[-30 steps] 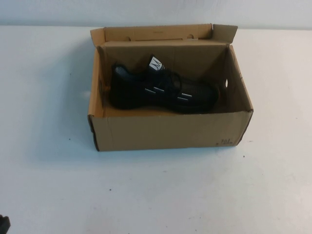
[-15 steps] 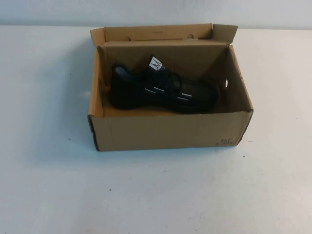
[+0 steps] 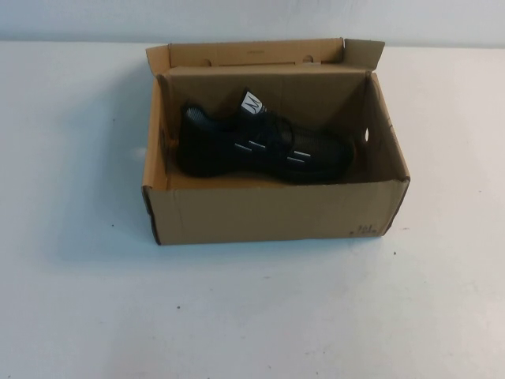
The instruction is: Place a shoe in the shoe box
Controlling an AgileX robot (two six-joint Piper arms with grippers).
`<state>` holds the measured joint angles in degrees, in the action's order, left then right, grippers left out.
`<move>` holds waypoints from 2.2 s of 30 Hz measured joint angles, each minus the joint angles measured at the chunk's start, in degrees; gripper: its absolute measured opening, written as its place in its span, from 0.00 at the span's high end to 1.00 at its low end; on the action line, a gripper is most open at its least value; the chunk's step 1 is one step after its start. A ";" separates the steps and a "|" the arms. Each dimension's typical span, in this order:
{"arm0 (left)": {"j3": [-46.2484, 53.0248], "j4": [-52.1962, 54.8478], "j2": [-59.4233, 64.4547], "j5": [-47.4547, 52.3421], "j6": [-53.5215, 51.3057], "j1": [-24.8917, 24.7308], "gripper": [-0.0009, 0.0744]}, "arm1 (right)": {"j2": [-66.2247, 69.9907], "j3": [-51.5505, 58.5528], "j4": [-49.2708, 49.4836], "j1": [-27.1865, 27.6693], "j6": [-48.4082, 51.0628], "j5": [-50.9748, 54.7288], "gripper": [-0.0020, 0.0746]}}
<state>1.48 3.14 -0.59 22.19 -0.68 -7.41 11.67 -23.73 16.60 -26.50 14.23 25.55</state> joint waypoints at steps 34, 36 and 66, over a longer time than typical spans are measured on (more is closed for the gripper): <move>0.00 0.00 0.00 0.08 -0.19 0.00 0.99 | -11.76 4.63 1.17 26.50 0.00 -0.69 0.99; 0.00 0.00 0.00 0.08 -0.19 0.03 0.99 | -12.26 7.86 0.91 26.58 0.00 -2.49 0.99; 0.00 0.00 -0.02 0.08 -0.45 0.03 0.99 | -12.43 25.17 -4.78 26.58 -7.70 -5.55 0.99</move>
<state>1.48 3.14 -0.62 22.27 -1.12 -7.38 -0.76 1.44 11.82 0.08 6.53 20.00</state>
